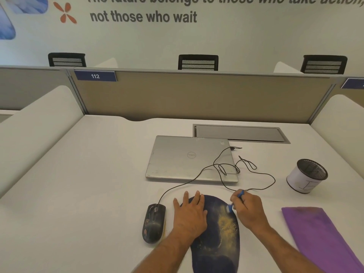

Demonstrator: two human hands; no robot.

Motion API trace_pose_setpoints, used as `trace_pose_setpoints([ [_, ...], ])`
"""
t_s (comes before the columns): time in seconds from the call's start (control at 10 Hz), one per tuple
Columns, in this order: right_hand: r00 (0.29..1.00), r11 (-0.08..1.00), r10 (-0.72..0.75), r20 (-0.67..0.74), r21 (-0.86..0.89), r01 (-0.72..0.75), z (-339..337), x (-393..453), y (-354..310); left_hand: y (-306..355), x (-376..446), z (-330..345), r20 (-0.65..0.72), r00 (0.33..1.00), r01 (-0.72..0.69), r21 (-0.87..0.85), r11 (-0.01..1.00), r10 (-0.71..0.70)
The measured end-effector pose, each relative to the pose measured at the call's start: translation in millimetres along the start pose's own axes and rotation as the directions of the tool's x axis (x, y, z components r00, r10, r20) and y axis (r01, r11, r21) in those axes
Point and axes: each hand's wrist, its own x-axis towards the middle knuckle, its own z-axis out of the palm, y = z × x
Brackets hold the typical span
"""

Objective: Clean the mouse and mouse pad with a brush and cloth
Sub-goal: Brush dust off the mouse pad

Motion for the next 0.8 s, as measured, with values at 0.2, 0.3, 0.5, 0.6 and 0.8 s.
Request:
trace_pose_setpoints([
  [0.2, 0.997, 0.999, 0.015, 0.071, -0.03, -0.013, 1.9, -0.5, -3.2, 0.2, 0.2, 0.3, -0.003, 1.0, -0.002, 0.0, 1.0, 0.002],
  [0.3, 1.0, 1.0, 0.016, 0.023, -0.02, -0.015, 2.0, -0.2, -4.8, 0.0, 0.3, 0.5, -0.002, 1.0, 0.0, 0.0, 1.0, 0.0],
  [0.5, 0.998, 0.999, 0.005, 0.061, -0.034, -0.003, 4.9, -2.2, -3.7, -0.1, -0.1, -0.2, 0.0, 1.0, -0.001, -0.002, 1.0, 0.001],
  [0.6, 0.999, 0.999, 0.009, 0.034, -0.037, -0.007, 4.7, -2.8, -5.5, -0.2, -0.1, -0.3, 0.001, 1.0, 0.0, -0.003, 1.0, 0.0],
  [0.8, 1.0, 1.0, 0.001, 0.016, -0.01, -0.001, 4.9, -3.4, -7.2, -0.5, -0.5, -0.8, -0.002, 1.0, -0.004, -0.002, 1.0, 0.004],
])
